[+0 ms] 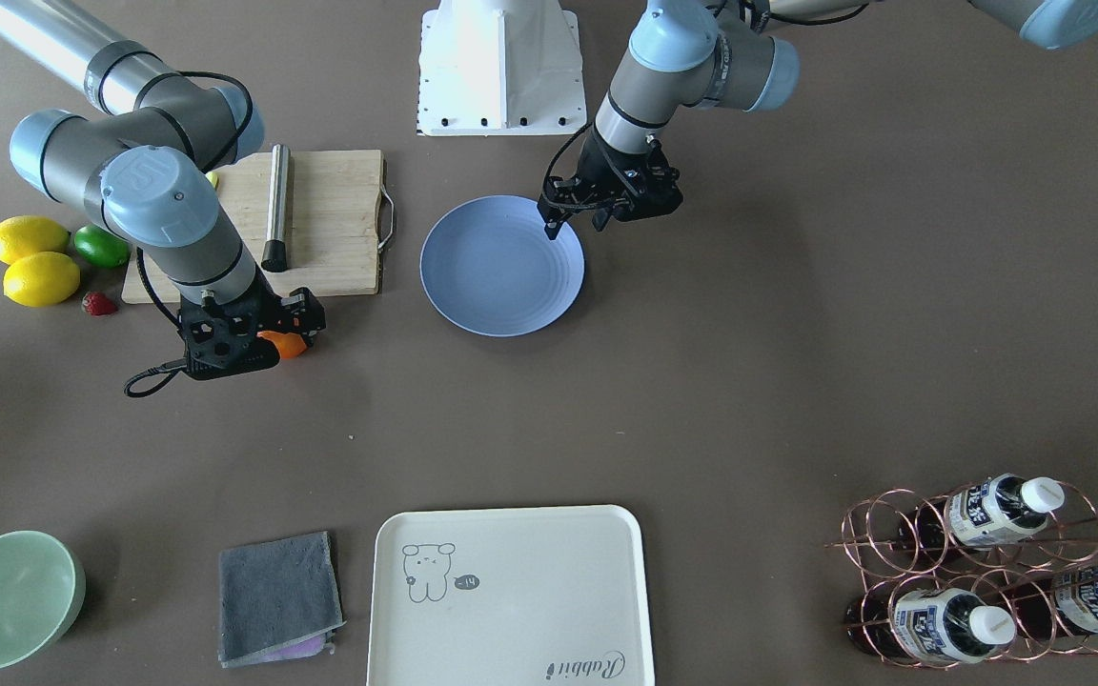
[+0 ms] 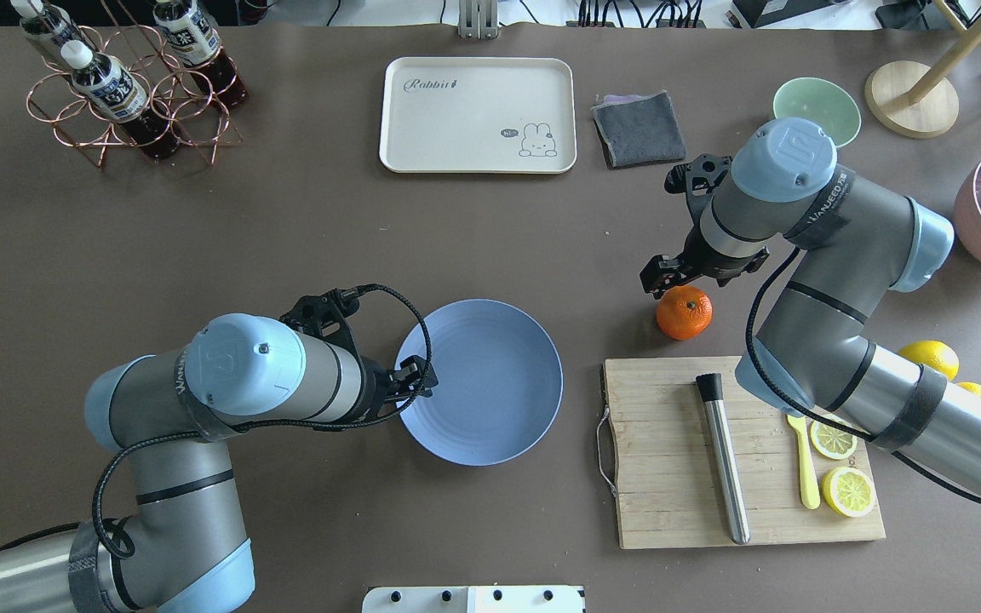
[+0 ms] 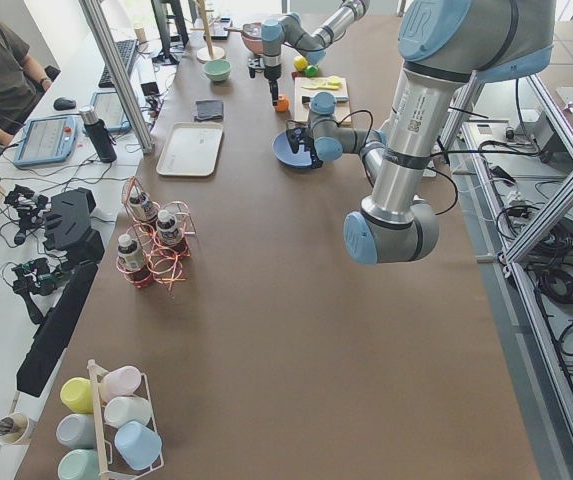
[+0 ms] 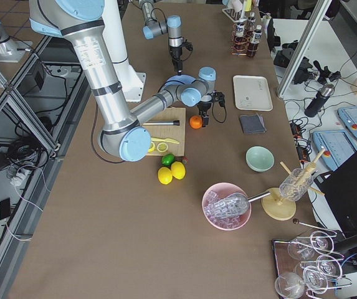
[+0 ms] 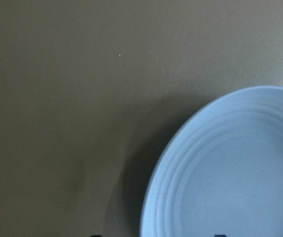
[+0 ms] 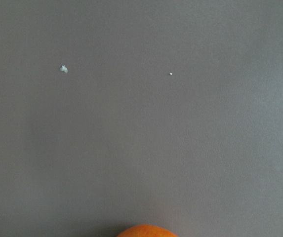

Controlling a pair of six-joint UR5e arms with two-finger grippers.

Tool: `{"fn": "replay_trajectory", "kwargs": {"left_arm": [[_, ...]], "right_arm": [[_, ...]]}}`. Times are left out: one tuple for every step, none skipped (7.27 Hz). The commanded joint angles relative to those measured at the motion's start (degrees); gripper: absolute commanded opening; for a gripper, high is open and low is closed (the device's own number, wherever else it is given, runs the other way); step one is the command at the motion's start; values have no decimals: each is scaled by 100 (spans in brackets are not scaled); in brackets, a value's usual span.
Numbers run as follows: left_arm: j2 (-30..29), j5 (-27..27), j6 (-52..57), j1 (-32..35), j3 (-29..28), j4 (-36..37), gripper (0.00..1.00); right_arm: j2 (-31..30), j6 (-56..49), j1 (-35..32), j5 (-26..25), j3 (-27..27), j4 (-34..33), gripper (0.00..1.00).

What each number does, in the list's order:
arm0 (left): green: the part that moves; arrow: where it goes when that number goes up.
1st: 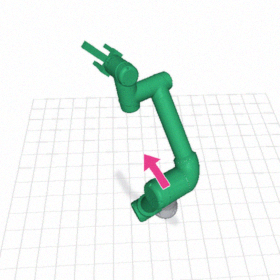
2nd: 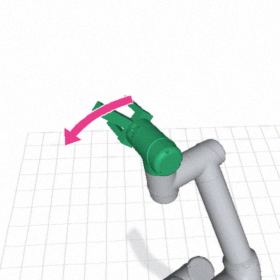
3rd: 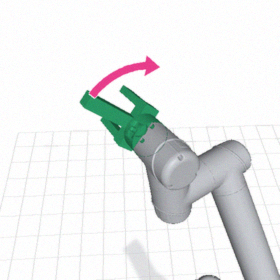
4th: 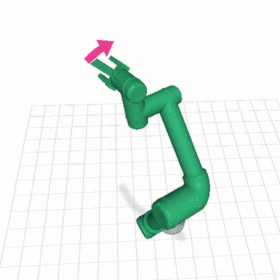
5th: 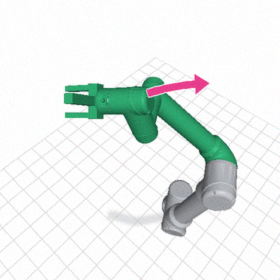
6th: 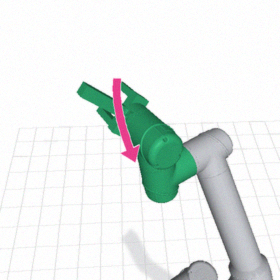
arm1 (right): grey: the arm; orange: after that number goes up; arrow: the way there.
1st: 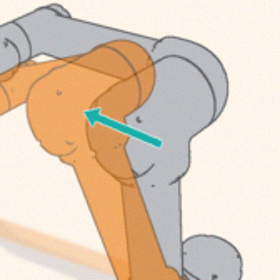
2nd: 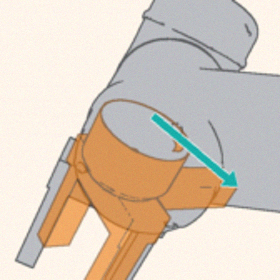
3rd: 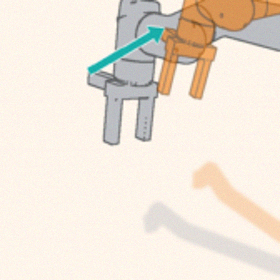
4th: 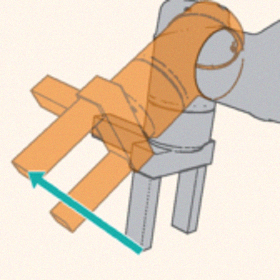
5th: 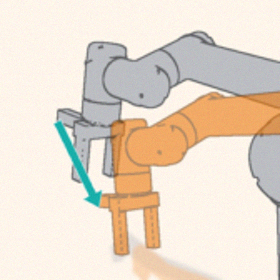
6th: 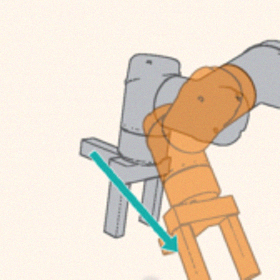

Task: Pick orange to plate
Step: 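Lower the right gripper over the orange and close on it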

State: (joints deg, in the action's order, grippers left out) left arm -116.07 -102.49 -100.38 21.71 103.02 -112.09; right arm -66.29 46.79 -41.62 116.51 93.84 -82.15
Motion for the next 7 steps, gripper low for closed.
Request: {"fn": "replay_trajectory", "kwargs": {"left_arm": [[-4,1,9,26,-1,3,82],[-4,1,1,27,-1,12,82],[-4,1,0,27,-1,12,83],[-4,1,-8,27,8,12,83],[-4,9,-8,27,8,12,83],[-4,9,-17,27,8,12,83],[-4,9,-17,27,8,12,83]], "right_arm": [[2,258,39,117,81,6,98],[-7,295,109,118,81,6,98],[-111,278,127,118,107,24,98],[-147,269,188,118,90,102,95],[-200,269,198,118,99,129,90],[-183,304,206,127,116,129,58],[-183,295,224,127,108,129,14]]}}
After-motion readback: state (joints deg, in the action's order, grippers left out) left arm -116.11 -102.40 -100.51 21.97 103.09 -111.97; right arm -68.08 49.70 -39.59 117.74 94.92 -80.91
